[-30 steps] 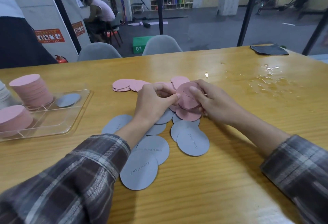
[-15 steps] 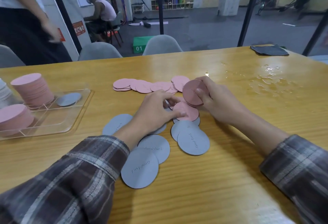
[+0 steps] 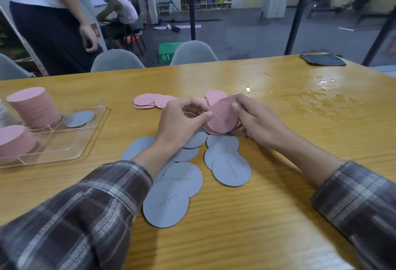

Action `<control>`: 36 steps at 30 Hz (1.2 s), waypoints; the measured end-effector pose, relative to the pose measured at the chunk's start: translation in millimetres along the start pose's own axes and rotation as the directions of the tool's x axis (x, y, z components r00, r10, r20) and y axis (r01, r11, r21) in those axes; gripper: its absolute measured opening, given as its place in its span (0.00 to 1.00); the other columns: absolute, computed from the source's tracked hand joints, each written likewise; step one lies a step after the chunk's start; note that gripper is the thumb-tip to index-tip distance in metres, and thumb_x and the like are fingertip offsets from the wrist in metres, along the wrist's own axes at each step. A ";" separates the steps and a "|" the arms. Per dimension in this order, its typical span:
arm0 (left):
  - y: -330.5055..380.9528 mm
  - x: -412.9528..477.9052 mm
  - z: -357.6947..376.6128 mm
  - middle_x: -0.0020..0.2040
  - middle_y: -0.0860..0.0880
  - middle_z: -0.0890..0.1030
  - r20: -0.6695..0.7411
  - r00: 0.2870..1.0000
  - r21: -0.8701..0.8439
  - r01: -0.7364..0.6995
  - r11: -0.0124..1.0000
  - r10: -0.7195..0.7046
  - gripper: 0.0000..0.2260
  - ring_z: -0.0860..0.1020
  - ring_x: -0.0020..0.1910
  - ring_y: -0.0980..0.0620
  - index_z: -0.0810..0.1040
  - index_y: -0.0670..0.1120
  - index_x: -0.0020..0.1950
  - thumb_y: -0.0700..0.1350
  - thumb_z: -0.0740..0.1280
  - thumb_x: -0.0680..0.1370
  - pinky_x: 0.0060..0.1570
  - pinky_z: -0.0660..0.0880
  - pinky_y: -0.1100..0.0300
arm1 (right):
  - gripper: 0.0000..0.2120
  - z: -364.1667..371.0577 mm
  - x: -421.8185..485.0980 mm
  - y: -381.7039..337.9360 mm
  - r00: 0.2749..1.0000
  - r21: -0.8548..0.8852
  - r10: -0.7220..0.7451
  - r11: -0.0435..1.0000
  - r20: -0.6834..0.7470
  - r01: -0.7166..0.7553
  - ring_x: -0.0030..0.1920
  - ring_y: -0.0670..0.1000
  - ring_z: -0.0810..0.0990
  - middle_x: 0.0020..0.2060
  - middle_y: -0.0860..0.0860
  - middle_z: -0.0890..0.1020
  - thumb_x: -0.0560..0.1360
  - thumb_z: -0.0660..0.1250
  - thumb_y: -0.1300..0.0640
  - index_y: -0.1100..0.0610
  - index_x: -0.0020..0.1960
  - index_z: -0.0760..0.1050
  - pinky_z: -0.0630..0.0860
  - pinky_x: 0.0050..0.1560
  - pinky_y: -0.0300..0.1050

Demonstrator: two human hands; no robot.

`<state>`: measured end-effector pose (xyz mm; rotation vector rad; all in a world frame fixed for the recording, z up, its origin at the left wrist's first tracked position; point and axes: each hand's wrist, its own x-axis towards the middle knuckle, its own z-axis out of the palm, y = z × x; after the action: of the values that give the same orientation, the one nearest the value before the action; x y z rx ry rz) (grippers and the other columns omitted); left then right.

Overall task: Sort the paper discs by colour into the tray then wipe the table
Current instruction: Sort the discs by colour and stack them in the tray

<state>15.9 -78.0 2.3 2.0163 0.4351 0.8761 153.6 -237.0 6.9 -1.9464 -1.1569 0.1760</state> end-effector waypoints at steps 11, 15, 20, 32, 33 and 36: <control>-14.0 0.7 5.6 0.54 0.53 0.80 0.175 0.981 0.421 -0.156 0.894 0.089 0.16 0.76 0.53 0.56 0.85 0.49 0.59 0.56 0.76 0.76 0.56 0.73 0.64 | 0.15 -3.7 1.5 0.6 0.999 -0.146 -0.030 0.989 -0.023 0.027 0.54 0.53 0.76 0.56 0.52 0.81 0.85 0.59 0.55 0.53 0.71 0.70 0.65 0.45 0.41; -15.9 -0.4 1.7 0.56 0.53 0.77 0.246 0.969 0.487 -0.106 0.867 -0.020 0.19 0.74 0.59 0.52 0.84 0.52 0.61 0.62 0.72 0.76 0.63 0.73 0.49 | 0.16 -5.4 2.1 2.9 0.999 -0.211 -0.024 0.977 -0.023 0.019 0.54 0.53 0.74 0.57 0.54 0.80 0.86 0.58 0.57 0.54 0.73 0.68 0.64 0.46 0.40; -14.2 -1.4 -3.4 0.56 0.52 0.79 0.232 0.972 0.447 -0.081 0.891 -0.029 0.16 0.77 0.57 0.52 0.84 0.52 0.60 0.57 0.75 0.76 0.63 0.74 0.46 | 0.16 -5.7 1.8 1.9 0.998 -0.213 -0.035 0.977 -0.046 0.024 0.54 0.56 0.75 0.56 0.55 0.80 0.85 0.58 0.57 0.55 0.72 0.68 0.64 0.47 0.42; 2.0 -3.8 -4.3 0.41 0.48 0.86 0.090 0.993 -0.044 0.077 0.996 -0.073 0.06 0.86 0.36 0.46 0.83 0.45 0.47 0.40 0.79 0.75 0.44 0.85 0.54 | 0.12 -4.7 2.9 -0.3 0.998 -0.007 0.054 0.999 -0.046 -0.054 0.36 0.50 0.77 0.42 0.51 0.78 0.86 0.54 0.55 0.52 0.64 0.74 0.72 0.37 0.44; 2.7 -4.1 -2.6 0.41 0.47 0.86 0.085 0.992 -0.070 0.097 0.993 -0.091 0.06 0.86 0.36 0.45 0.82 0.44 0.47 0.40 0.79 0.75 0.43 0.85 0.51 | 0.13 -3.9 2.6 -1.8 0.997 0.044 0.065 0.997 -0.041 -0.063 0.32 0.47 0.75 0.40 0.51 0.77 0.86 0.54 0.55 0.52 0.63 0.75 0.72 0.34 0.44; 5.3 -3.3 3.1 0.42 0.44 0.86 0.048 0.991 -0.104 0.126 0.987 -0.122 0.07 0.87 0.34 0.46 0.83 0.40 0.46 0.39 0.80 0.74 0.40 0.85 0.53 | 0.14 -0.6 1.4 -5.8 0.996 0.132 0.085 0.988 -0.007 -0.083 0.26 0.44 0.72 0.36 0.51 0.76 0.87 0.52 0.54 0.52 0.63 0.76 0.71 0.28 0.44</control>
<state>15.7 -84.6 4.2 1.8852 0.4751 0.7635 150.9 -235.1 11.8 -1.8779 -1.0294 0.2772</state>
